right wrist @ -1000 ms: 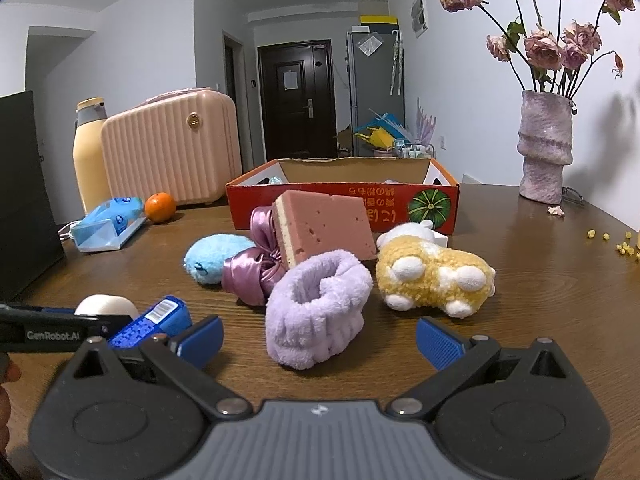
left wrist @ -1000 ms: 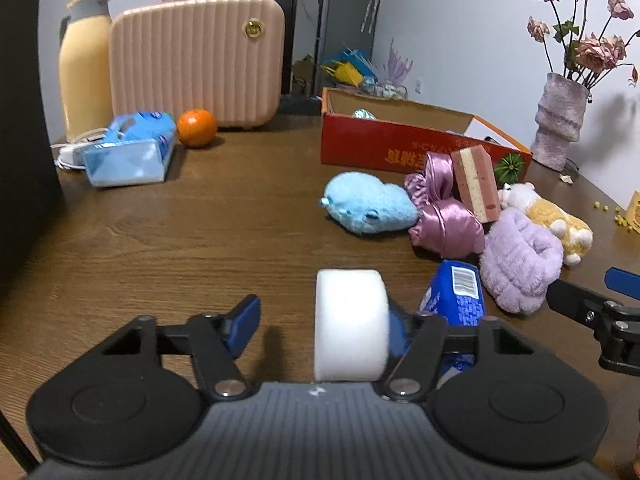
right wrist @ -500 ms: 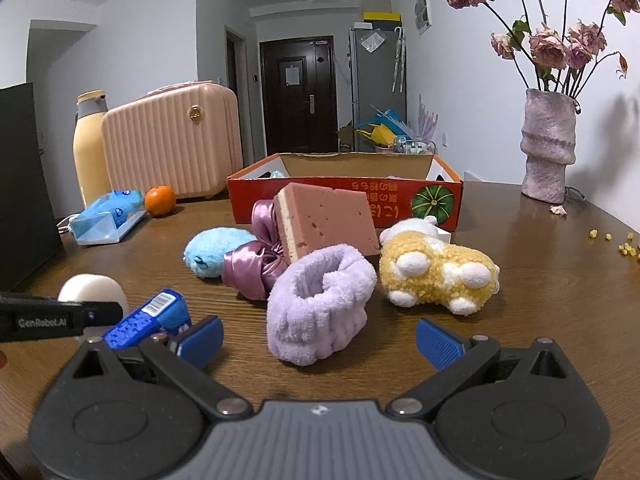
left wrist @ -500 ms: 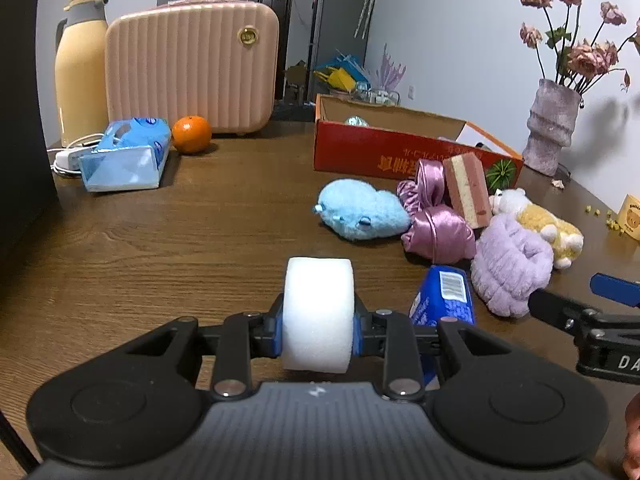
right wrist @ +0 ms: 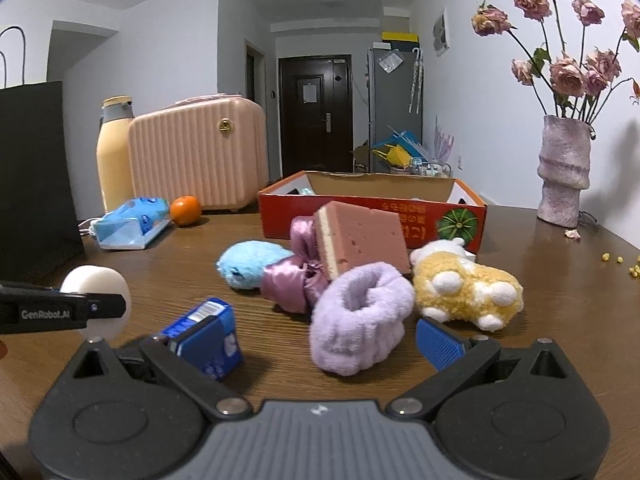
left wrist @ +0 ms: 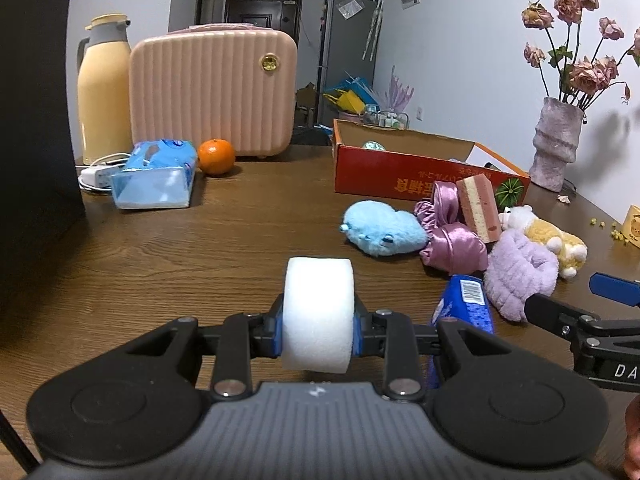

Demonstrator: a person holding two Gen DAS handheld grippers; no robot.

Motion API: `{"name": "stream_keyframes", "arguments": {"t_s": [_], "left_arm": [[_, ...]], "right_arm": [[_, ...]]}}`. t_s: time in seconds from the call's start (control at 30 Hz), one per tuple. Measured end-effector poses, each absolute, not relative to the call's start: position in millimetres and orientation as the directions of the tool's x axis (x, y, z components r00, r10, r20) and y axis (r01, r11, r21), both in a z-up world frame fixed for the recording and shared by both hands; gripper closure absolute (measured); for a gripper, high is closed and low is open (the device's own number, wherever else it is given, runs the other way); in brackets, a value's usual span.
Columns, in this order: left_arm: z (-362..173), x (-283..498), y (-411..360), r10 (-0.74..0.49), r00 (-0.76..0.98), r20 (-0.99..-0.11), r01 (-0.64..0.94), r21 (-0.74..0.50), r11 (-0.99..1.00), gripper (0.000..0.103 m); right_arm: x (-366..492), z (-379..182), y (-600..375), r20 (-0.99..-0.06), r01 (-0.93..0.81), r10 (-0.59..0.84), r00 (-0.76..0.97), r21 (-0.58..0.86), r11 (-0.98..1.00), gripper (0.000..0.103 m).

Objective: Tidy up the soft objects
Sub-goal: 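Lower the right tool onto the blue box and close it while the left holds the roll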

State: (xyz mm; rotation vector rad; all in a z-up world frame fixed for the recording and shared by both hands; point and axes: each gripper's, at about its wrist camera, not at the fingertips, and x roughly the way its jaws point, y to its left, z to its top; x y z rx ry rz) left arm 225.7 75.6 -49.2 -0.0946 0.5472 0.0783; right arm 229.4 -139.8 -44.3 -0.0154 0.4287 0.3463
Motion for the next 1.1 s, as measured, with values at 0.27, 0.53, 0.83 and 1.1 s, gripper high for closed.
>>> {"name": "stream_keyframes", "arguments": {"t_s": [0.27, 0.53, 0.83, 1.1], "left_arm": [[-47, 216, 89, 0.062, 0.862, -0.502, -0.109, -0.065, 0.992, 0.073], [-45, 209, 102, 0.067, 0.87, -0.488, -0.115, -0.068, 0.991, 0.073], [-44, 206, 112, 0.075, 0.872, -0.484, -0.121, -0.066, 0.99, 0.073], [-43, 205, 114, 0.074, 0.875, -0.479, -0.122, -0.069, 0.99, 0.073]], "right_arm": [[220, -42, -117, -0.389, -0.364, 0.359, 0.848, 0.066, 0.929, 0.0], [214, -42, -87, -0.397, -0.385, 0.367, 0.841, 0.036, 0.922, 0.0], [220, -48, -62, -0.456, -0.347, 0.309, 0.835, 0.0, 0.938, 0.0], [228, -55, -47, -0.507, -0.332, 0.284, 0.813, -0.005, 0.943, 0.004]]}}
